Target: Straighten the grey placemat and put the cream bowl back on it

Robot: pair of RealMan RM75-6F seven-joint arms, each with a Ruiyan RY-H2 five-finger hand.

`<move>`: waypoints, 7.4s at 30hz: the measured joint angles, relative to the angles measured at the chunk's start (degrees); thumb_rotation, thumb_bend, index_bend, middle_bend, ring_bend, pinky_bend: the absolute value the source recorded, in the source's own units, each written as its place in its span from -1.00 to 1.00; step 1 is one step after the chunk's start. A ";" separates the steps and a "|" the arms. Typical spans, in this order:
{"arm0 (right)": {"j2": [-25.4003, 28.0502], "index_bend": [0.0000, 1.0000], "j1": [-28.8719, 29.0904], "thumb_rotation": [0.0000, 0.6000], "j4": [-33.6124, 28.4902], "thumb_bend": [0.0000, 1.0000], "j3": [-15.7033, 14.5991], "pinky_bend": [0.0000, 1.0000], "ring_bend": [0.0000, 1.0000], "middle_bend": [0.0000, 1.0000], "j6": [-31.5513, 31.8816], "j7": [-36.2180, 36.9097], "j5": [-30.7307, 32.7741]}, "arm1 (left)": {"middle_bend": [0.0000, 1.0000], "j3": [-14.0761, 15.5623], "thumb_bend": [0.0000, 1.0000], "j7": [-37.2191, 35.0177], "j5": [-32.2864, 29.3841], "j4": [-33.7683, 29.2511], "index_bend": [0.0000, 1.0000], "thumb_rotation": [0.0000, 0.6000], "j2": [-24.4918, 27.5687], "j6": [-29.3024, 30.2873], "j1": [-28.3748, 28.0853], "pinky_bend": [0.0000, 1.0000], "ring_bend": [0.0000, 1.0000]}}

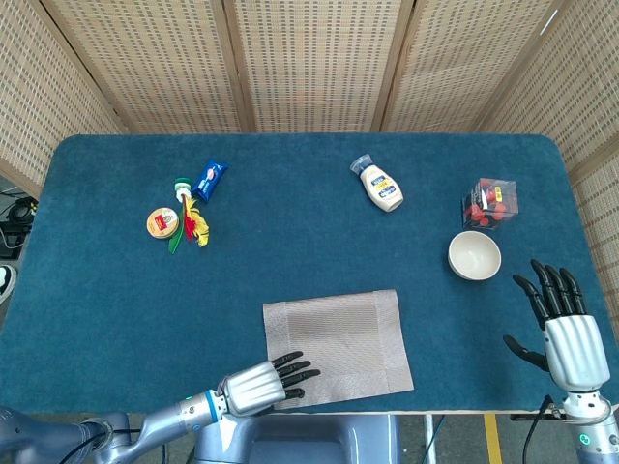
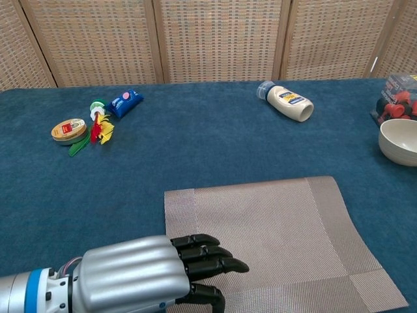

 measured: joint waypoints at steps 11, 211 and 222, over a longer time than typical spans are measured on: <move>0.00 -0.62 -0.10 1.00 -0.40 -1.00 -0.08 -1.00 -1.00 -1.00 0.34 -0.35 -0.77 | -1.00 0.36 -0.29 -0.09 -1.06 0.83 -0.37 1.00 -1.45 0.25 -0.40 -1.00 -1.00; -24.91 0.20 37.03 1.00 26.66 0.26 -4.36 -1.00 -1.00 -0.84 -39.41 -0.02 -0.62 | -1.00 -14.45 -1.00 12.57 -36.54 -38.65 -1.00 1.00 42.46 30.23 32.27 -1.00 -1.00; -23.77 0.40 36.48 1.00 26.12 0.27 -7.32 -1.00 -1.00 -0.76 -34.16 2.16 -5.11 | -1.00 -14.55 -1.00 12.34 -36.26 -38.64 -1.00 1.00 42.48 29.94 32.32 -1.00 -1.00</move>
